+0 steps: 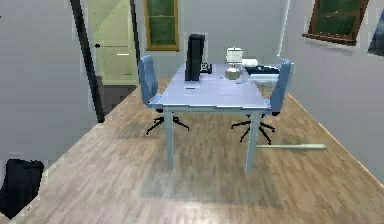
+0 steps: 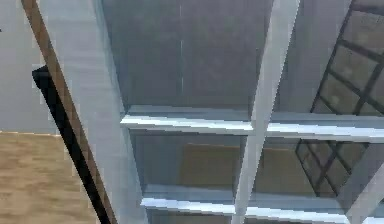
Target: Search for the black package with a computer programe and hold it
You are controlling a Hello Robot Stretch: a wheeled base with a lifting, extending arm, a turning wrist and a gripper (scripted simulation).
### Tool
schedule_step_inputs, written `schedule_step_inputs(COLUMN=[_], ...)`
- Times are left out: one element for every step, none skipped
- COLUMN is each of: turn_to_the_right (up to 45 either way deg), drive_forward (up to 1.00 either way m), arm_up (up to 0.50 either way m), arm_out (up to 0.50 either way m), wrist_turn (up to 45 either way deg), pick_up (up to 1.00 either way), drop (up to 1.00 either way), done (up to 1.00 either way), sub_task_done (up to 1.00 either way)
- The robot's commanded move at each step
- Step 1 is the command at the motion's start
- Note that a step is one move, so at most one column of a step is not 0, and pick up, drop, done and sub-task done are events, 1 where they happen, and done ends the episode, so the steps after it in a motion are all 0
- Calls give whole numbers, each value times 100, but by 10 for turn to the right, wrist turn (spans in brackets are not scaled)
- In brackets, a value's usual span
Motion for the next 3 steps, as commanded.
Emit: schedule_step_inputs(turn_to_the_right=[-210, 0, -30], drive_forward=[0, 40, 0], arm_up=[0, 0, 0], arm_out=[0, 0, 0], wrist_turn=[0, 0, 0], pick_up=[0, 0, 0], drop=[0, 0, 0], done=[0, 0, 0], sub_task_done=[0, 0, 0])
